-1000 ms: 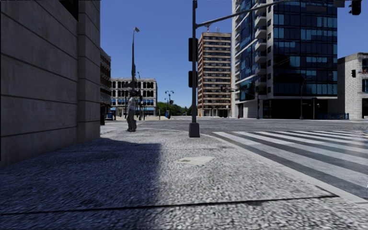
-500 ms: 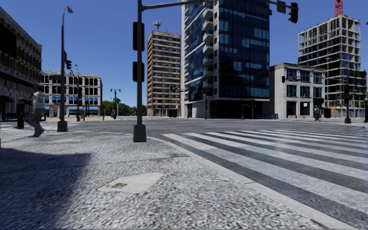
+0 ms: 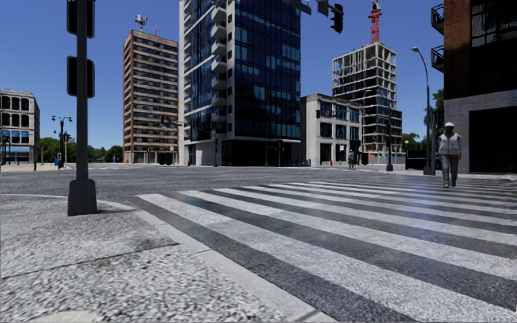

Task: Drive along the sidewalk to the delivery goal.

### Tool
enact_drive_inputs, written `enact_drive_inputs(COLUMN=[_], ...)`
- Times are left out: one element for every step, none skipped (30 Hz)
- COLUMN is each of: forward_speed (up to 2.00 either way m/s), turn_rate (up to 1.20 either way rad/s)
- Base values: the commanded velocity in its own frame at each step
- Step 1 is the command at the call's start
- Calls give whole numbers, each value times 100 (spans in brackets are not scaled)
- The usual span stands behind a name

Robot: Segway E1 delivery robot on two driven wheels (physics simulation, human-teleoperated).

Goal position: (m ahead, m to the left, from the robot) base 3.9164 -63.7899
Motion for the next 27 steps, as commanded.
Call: enact_drive_inputs(forward_speed=[139,139,139,139,138,138,138,138,138,138,138,138,138,138,137,137,137,137,137,137,137,137,137,137,137,137,137], turn_rate=[-69,-69,-69,-69,-69,-69,-69,-69,-79,-87,-89,-89,-89,-89,-89,-89,-89,-89,-89,-89,-88,-86,-85,-85,-85,-85,-85])
